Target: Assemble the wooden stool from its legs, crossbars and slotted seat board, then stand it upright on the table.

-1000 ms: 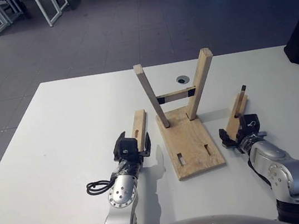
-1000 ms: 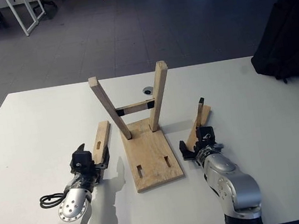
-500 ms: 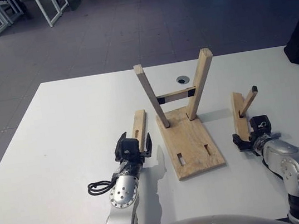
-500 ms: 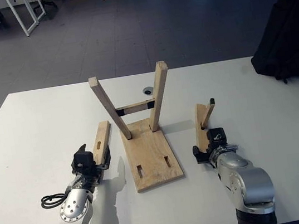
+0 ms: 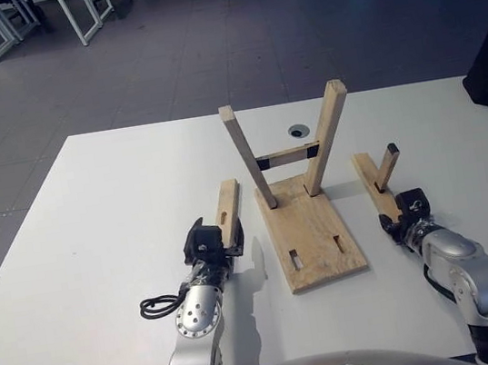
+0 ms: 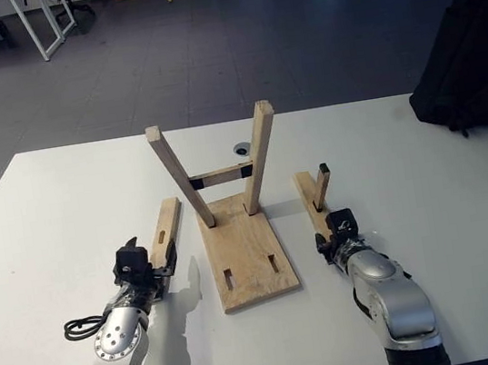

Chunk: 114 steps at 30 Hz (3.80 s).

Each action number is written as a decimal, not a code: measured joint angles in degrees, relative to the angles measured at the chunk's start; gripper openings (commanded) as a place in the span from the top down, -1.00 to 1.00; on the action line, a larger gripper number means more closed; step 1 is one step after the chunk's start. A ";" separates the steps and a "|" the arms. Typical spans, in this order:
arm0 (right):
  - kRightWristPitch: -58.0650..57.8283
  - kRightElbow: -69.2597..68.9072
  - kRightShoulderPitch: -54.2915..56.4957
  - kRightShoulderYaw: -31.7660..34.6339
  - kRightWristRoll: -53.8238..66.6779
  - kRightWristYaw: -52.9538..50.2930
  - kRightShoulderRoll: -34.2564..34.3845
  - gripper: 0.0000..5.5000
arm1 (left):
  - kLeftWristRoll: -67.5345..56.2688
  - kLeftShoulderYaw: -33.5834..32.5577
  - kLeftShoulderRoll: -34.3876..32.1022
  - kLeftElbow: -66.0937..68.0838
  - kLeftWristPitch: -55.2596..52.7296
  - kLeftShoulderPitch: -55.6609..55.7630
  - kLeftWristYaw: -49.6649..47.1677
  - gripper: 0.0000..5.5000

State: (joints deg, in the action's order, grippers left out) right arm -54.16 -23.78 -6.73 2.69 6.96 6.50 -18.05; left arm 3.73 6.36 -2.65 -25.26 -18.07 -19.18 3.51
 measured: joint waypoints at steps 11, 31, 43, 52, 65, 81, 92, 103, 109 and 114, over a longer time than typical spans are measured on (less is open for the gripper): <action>2.04 -7.64 32.14 21.30 35.65 10.32 -4.64 0.26 | -45.47 -14.21 -19.07 -13.91 -27.81 17.49 27.19 -0.45; -2.29 -9.58 24.76 2.88 89.62 11.92 -11.45 0.26 | -116.15 -17.40 -29.18 3.80 -35.57 35.65 20.00 -0.26; -0.55 -7.91 24.04 -0.59 91.51 12.76 -13.93 0.05 | -115.35 -16.73 -31.59 1.87 -34.18 32.44 20.47 0.14; 0.83 0.01 21.22 7.56 84.69 15.55 -23.12 -0.33 | -99.79 -17.81 -31.58 0.72 -28.09 31.61 20.52 0.26; 7.73 4.58 8.19 8.97 60.40 20.01 -19.90 -0.33 | -54.79 -5.60 -35.00 -7.01 -10.11 19.57 46.72 0.26; 6.73 7.56 11.33 5.88 53.29 24.32 -16.88 -0.33 | -36.96 2.42 -27.48 9.65 6.40 17.38 56.26 0.26; 8.50 7.65 7.60 2.37 43.74 26.14 -17.33 -0.33 | -22.89 10.02 -32.29 9.02 14.48 23.02 52.91 0.26; 19.86 11.06 1.29 -6.67 24.08 28.84 -19.19 -0.33 | -26.21 14.08 -37.28 9.30 3.32 32.38 55.24 0.26; 23.14 9.23 -0.11 -8.42 20.12 28.12 -18.09 -0.33 | -27.23 17.55 -37.30 13.27 -0.48 39.22 57.60 0.26; 23.18 8.36 -0.72 -8.56 19.94 27.37 -17.10 -0.33 | -27.96 18.03 -37.31 14.11 -0.45 39.61 57.69 0.26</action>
State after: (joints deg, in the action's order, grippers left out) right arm -30.98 -15.42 -7.46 -5.87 26.90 33.87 -35.16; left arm -24.23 24.39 -39.96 -11.15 -18.52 20.43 61.20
